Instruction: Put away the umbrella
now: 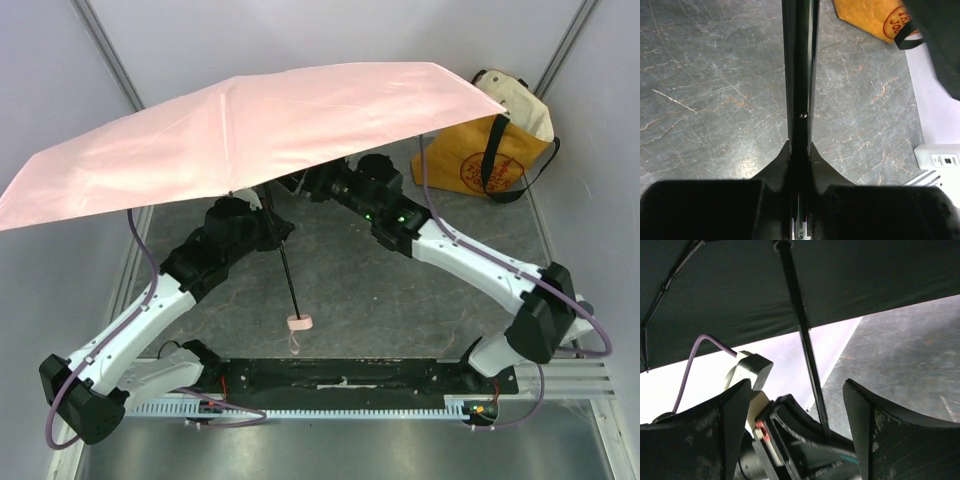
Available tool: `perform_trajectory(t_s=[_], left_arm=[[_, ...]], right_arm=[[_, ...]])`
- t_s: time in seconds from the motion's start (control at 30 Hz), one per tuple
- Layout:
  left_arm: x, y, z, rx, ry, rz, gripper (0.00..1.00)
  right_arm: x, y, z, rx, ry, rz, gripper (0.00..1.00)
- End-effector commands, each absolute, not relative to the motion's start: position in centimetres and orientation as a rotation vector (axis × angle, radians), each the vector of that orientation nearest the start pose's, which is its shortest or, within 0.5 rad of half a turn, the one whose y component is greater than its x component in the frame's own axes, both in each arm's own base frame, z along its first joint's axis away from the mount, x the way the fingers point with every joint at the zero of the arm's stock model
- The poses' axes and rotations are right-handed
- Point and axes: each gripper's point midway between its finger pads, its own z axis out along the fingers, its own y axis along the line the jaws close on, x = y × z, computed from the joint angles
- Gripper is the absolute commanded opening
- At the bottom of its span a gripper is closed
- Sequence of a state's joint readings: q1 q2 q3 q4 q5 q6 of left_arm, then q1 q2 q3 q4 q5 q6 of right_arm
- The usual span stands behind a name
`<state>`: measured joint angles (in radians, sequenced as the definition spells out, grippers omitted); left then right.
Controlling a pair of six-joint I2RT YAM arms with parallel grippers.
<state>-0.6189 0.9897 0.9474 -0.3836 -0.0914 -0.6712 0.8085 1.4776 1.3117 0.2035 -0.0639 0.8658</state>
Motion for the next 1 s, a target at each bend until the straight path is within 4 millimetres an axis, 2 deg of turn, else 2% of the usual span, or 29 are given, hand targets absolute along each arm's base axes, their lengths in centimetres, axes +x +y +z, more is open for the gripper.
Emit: perform_trajectory(t_s=[0.0,0.03,0.13,0.27,0.43,0.47,0.57,0.6,0.63,0.67,0.77,0.8,0.9,0.93,0.97], left_arm=[[25.4,-21.5,27.0,0.009,2.021,-0.816,0.01],[24.9,-22.0,27.1,0.042,2.001,-0.861,0.02],[24.1,-22.3,27.2,0.073,1.968,-0.913,0.02],[23.6,-22.0,27.4,0.104,1.949,-0.911,0.01],[23.2,-21.6,28.3,0.118,1.92,-0.907,0.02],[23.1,-21.7,28.6,0.127,1.914,-0.916,0.02],[22.6,-21.8,29.2,0.141,1.905,-0.941,0.02],[22.4,-21.9,29.4,0.147,1.9,-0.954,0.02],[22.0,-22.0,29.8,0.161,1.887,-0.975,0.02],[21.5,-21.9,30.5,0.177,1.86,-0.998,0.1],[19.1,-21.0,33.7,0.201,1.673,-1.095,0.53],[18.2,-20.7,34.5,0.201,1.603,-1.13,0.62],[15.5,-20.1,37.5,0.215,1.408,-1.27,0.74],[14.8,-20.3,37.9,0.227,1.384,-1.315,0.78],[14.4,-20.6,38.3,0.245,1.366,-1.352,0.88]], right_arm=[[30.9,42.2,41.1,-0.026,1.598,1.49,0.81],[31.0,42.5,41.4,-0.038,1.582,1.498,0.8],[31.9,43.9,40.3,-0.06,1.605,1.479,0.73],[32.5,44.8,39.6,-0.059,1.606,1.474,0.5],[32.2,46.1,39.0,-0.092,1.627,1.436,0.51],[32.1,46.2,39.0,-0.101,1.622,1.423,0.46],[32.0,46.1,39.2,-0.093,1.616,1.424,0.06],[31.9,45.9,39.7,-0.096,1.603,1.431,0.0],[31.4,45.9,40.3,-0.125,1.574,1.458,0.0],[30.3,45.6,41.7,-0.18,1.51,1.514,0.0],[28.0,43.4,46.1,-0.259,1.349,1.67,0.0],[27.2,42.5,47.5,-0.273,1.303,1.738,0.0],[24.0,40.5,51.6,-0.362,1.117,1.877,0.0],[23.3,40.2,52.4,-0.376,1.098,1.903,0.0],[22.8,39.9,53.1,-0.381,1.074,1.928,0.0]])
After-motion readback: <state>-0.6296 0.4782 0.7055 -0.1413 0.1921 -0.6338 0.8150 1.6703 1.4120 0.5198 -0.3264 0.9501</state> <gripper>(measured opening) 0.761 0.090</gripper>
